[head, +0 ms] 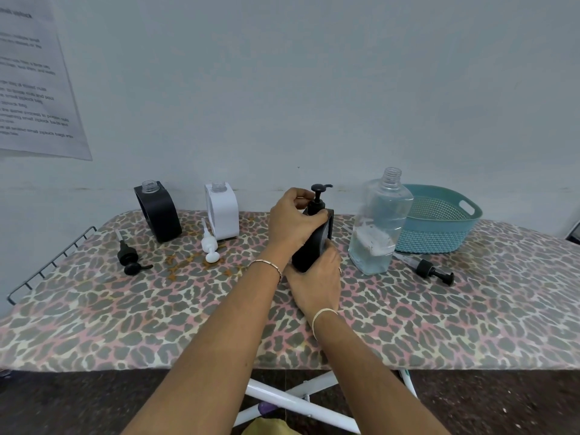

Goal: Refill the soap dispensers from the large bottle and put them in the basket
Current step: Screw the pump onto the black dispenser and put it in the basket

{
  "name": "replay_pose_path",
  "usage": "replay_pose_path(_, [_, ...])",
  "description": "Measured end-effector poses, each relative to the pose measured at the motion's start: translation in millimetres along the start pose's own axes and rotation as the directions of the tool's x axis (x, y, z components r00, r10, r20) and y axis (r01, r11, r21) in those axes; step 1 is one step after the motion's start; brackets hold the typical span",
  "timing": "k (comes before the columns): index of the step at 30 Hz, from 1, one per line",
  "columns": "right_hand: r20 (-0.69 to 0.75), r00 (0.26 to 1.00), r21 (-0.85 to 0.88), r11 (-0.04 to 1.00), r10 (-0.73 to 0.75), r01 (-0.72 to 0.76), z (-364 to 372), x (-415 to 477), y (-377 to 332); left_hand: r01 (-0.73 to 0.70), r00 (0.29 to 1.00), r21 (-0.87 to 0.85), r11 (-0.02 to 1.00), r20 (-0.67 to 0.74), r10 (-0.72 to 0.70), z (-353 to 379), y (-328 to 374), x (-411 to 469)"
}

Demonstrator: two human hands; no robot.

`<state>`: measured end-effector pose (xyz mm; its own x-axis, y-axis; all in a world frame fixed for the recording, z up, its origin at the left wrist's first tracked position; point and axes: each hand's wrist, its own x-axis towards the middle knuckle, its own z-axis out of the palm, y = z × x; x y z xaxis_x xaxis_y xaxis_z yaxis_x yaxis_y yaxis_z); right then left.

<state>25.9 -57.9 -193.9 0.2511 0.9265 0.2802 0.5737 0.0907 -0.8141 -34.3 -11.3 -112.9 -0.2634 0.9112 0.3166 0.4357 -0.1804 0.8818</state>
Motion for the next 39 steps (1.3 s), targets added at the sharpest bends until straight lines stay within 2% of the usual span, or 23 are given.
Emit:
replay_pose_path(2, [0.003, 1.000, 0.005, 1.000, 0.008, -0.008, 0.2, -0.3, 0.3, 0.057, 0.997, -0.067, 0.996, 0.061, -0.053, 2.8, -1.8, -1.6])
replay_pose_path(4, [-0.001, 1.000, 0.019, 1.000, 0.013, -0.013, -0.2, -0.6, 0.6, 0.077, 0.996, -0.081, 0.994, 0.052, -0.073, 5.4, -1.6, -2.7])
replay_pose_path(8, [-0.006, 1.000, 0.030, 1.000, 0.001, -0.001, -1.8, -0.4, 0.3, 0.042, 0.995, 0.123, 0.992, -0.094, -0.030, 5.8, 1.7, -1.5])
replay_pose_path(11, [0.002, 1.000, 0.031, 1.000, 0.006, -0.006, -1.2, 0.1, -0.8, 0.017, 0.993, 0.225, 0.974, -0.117, 0.009, 4.5, 0.5, 0.1])
replay_pose_path(18, [0.010, 1.000, 0.022, 1.000, 0.002, -0.002, -1.7, -0.6, 0.4, -0.051, 0.999, 0.129, 0.990, 0.008, 0.051, 3.9, 3.7, 0.6])
replay_pose_path(25, [0.005, 1.000, 0.024, 1.000, 0.004, -0.004, -2.5, -0.1, -0.4, -0.035, 0.998, 0.077, 0.996, -0.047, 0.039, 3.2, 2.2, 4.8])
replay_pose_path(30, [0.010, 1.000, 0.028, 1.000, 0.008, -0.008, -1.0, 0.3, -0.2, -0.013, 1.000, -0.006, 1.000, -0.002, 0.013, 5.1, -1.6, -1.0])
replay_pose_path(34, [0.004, 1.000, 0.021, 1.000, 0.002, -0.002, -0.6, 0.4, 1.2, 0.006, 0.997, 0.036, 0.999, -0.071, -0.004, 4.7, 5.9, -3.1])
replay_pose_path(39, [-0.001, 1.000, 0.005, 1.000, 0.003, -0.003, -0.1, 1.0, 1.3, -0.048, 0.997, 0.053, 0.997, -0.056, 0.051, 0.7, -1.4, 0.6])
